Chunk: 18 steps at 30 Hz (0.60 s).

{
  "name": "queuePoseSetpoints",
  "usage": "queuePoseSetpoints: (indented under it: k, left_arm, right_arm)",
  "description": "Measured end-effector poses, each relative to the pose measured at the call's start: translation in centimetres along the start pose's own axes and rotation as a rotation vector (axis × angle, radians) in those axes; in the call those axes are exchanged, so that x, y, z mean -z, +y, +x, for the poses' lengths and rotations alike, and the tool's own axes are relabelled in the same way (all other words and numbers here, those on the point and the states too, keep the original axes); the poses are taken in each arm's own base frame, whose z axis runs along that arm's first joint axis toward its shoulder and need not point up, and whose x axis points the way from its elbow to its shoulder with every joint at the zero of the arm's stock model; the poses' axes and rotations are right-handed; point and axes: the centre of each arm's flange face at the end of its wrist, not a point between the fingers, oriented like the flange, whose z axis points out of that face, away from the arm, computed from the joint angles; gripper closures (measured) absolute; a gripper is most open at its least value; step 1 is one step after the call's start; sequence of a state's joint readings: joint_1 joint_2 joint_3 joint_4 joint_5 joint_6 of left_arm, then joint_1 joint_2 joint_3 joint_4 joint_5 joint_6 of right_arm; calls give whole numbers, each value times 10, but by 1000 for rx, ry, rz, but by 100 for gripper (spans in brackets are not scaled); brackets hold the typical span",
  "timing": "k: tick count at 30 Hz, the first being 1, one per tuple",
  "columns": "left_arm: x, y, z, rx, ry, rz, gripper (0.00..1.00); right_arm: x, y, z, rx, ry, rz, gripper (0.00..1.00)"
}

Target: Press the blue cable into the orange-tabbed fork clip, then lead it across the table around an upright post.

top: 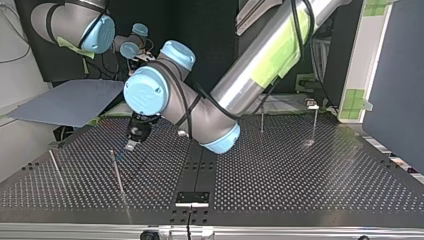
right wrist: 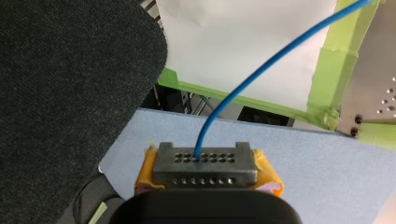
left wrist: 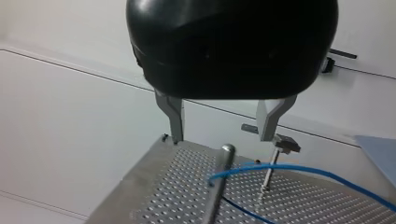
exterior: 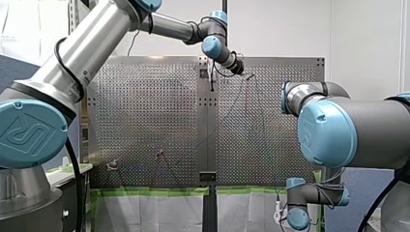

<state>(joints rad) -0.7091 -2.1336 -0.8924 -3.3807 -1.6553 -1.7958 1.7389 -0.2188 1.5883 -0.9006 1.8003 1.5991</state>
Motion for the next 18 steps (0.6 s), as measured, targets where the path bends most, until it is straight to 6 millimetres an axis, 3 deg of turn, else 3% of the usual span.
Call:
queuePoseSetpoints:
  k: [18]
  left_arm:
    - [18,-4,-18,-29,5,-7,24]
  right_arm:
    - [0,-2,0,4,0,5,100]
